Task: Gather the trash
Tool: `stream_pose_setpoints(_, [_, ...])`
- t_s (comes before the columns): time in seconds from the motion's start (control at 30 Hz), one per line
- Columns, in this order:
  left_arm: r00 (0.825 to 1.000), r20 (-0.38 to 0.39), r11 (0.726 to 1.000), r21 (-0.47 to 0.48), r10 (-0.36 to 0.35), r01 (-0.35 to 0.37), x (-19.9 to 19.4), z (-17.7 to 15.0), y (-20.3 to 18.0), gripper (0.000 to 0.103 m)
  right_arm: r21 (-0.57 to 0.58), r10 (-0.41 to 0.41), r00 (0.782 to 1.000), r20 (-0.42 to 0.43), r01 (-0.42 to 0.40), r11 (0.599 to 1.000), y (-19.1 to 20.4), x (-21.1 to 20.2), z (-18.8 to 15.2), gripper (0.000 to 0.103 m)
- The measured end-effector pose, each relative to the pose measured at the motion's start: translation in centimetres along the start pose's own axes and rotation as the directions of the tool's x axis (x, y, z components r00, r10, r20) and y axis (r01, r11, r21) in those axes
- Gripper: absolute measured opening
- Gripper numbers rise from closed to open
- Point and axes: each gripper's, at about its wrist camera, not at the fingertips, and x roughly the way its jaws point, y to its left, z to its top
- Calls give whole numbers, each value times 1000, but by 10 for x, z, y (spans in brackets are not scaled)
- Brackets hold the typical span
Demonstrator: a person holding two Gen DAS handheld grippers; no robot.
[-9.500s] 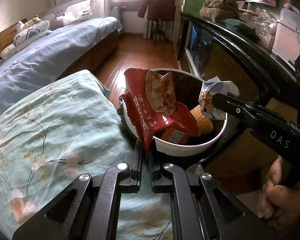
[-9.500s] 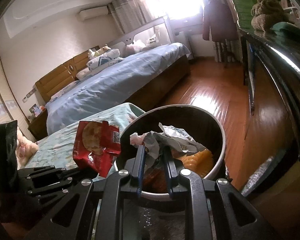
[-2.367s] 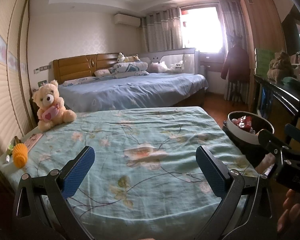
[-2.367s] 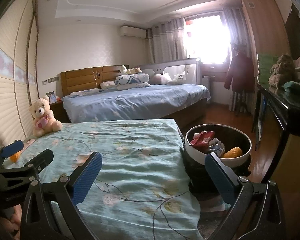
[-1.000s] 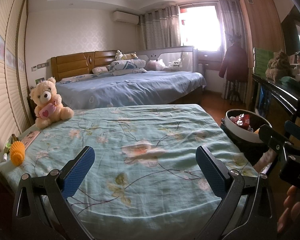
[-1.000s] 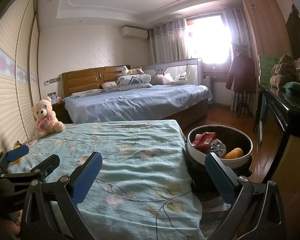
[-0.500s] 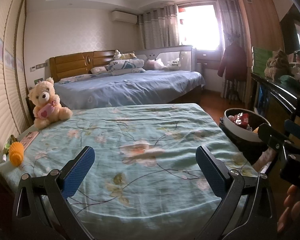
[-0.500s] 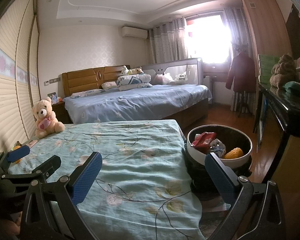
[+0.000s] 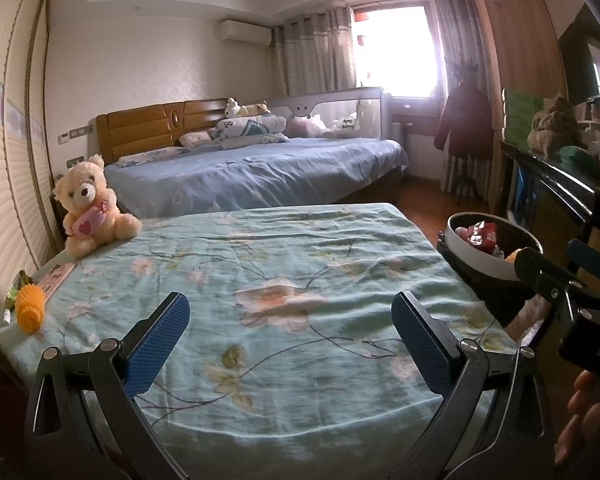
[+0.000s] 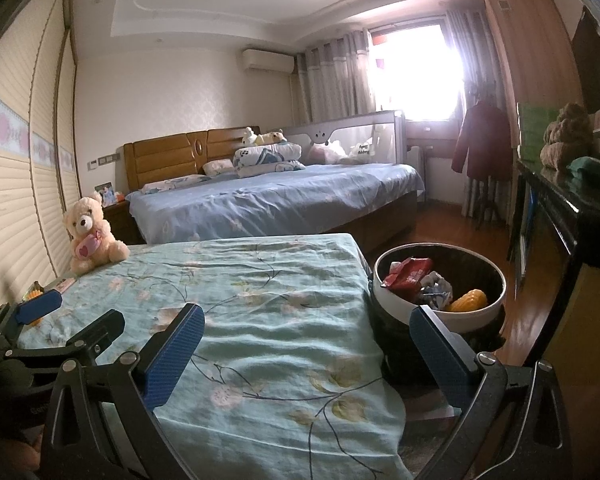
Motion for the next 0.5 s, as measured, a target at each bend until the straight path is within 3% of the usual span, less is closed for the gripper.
stream_pose_setpoints(0.5, [1000,-4,1000,4,-5,5,2,1,-1,103,19,6,1000,-13,-6,1000,-5,3,-1,103])
